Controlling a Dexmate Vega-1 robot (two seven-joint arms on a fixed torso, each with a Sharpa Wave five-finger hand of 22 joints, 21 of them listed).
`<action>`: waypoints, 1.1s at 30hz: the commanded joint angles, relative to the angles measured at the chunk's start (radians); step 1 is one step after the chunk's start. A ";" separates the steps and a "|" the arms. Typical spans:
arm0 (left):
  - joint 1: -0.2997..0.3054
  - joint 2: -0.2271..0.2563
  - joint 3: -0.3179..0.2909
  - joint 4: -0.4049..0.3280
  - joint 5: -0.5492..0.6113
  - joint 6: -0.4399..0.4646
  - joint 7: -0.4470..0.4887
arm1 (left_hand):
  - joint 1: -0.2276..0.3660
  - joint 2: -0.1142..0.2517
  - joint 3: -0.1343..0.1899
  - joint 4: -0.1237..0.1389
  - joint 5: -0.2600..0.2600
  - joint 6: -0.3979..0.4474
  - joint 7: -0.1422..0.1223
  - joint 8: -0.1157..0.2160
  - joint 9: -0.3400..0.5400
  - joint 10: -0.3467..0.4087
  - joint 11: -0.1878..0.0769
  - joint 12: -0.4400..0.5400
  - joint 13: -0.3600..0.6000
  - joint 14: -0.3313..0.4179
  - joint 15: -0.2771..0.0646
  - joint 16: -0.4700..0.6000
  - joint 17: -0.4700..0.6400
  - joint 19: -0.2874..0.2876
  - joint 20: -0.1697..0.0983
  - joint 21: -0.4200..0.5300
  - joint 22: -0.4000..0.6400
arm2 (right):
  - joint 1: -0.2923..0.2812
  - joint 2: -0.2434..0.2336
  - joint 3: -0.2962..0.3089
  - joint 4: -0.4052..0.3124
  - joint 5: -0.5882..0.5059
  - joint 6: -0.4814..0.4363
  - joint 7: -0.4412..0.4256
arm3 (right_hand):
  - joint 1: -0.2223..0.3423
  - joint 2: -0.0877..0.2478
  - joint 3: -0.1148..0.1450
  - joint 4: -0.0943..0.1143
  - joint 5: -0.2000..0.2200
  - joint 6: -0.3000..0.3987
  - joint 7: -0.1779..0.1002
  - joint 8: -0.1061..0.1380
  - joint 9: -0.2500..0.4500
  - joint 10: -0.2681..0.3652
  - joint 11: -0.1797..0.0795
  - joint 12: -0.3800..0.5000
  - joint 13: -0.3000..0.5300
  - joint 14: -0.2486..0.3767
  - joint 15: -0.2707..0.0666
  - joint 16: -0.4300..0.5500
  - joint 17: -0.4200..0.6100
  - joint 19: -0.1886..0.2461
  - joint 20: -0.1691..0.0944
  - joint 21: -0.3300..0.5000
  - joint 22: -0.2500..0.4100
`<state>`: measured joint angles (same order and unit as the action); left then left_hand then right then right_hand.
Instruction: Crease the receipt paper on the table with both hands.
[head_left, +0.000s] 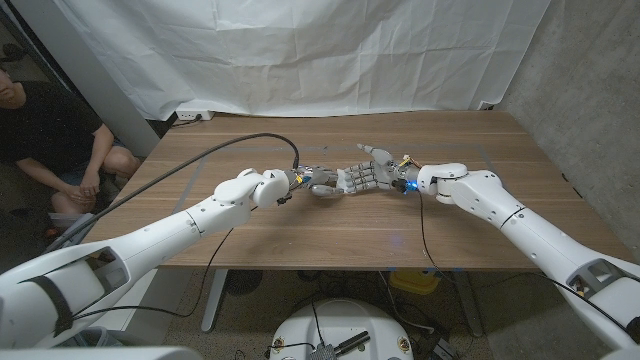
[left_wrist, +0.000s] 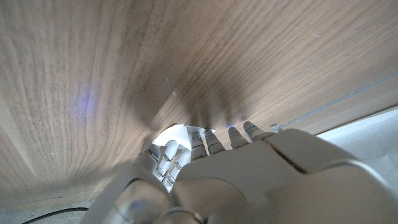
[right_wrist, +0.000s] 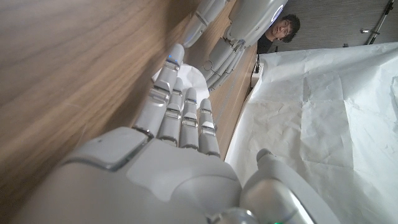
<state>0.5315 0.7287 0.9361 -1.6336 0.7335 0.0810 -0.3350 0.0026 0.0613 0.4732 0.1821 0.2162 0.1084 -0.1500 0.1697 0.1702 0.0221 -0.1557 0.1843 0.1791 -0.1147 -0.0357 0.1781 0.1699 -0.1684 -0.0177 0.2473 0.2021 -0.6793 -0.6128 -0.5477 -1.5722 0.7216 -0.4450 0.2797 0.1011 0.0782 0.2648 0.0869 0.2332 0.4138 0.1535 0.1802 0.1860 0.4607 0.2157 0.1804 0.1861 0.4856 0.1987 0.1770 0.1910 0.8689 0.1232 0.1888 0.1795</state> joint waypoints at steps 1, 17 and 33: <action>-0.001 0.001 0.000 0.002 -0.001 -0.009 0.007 | 0.000 0.078 -0.004 0.000 0.006 -0.005 -0.004 0.006 0.005 -0.010 -0.004 0.005 0.003 -0.010 -0.084 0.001 0.005 -0.009 -0.004 -0.006 0.004 | 0.017 -0.002 -0.025 -0.019 -0.032 -0.018 -0.021 | -0.001 0.005 0.000 0.004 0.004 -0.010 0.057 -0.006 0.001 -0.009 0.004 0.001 0.004 -0.003 0.001 0.000 0.000 0.002 -0.010 0.005 0.002; 0.040 0.027 -0.051 -0.046 -0.023 0.040 0.051 | 0.003 0.079 -0.007 -0.003 0.007 -0.010 0.003 0.010 0.006 -0.012 0.051 0.009 0.003 0.007 -0.055 0.006 0.005 0.013 0.012 0.004 0.004 | 0.065 -0.011 -0.061 -0.032 -0.056 -0.100 -0.015 | -0.009 0.006 -0.006 0.011 0.004 -0.016 0.060 0.004 0.003 0.000 0.003 0.017 0.005 0.039 0.002 0.023 0.002 0.052 -0.010 0.027 0.003; 0.099 0.081 -0.136 -0.114 -0.026 0.064 0.179 | 0.021 0.083 0.000 -0.015 0.008 0.048 0.013 0.022 0.009 0.047 0.082 0.030 0.004 0.121 0.001 0.024 0.003 0.130 0.054 0.045 -0.001 | 0.086 -0.012 -0.080 -0.055 -0.081 -0.143 -0.037 | -0.019 0.004 -0.015 0.018 0.004 -0.001 0.061 0.013 0.005 0.040 0.002 0.031 0.006 0.091 0.000 0.037 0.001 0.095 -0.012 0.041 0.005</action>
<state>0.6010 0.7814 0.8454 -1.7116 0.7075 0.1347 -0.2322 0.0146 0.0758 0.4679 0.1708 0.2162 0.1524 -0.1357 0.1949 0.1766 0.0602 -0.0748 0.2047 0.1812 -0.0036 -0.0329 0.1935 0.1698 -0.0481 0.0322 0.2822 0.1998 -0.6094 -0.6228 -0.6125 -1.6108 0.6584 -0.5561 0.2594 0.0875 0.0808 0.2483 0.1035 0.2331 0.4003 0.1536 0.1889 0.1887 0.4872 0.2183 0.2076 0.1886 0.5637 0.1997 0.2079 0.1914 0.9553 0.1088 0.2229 0.1793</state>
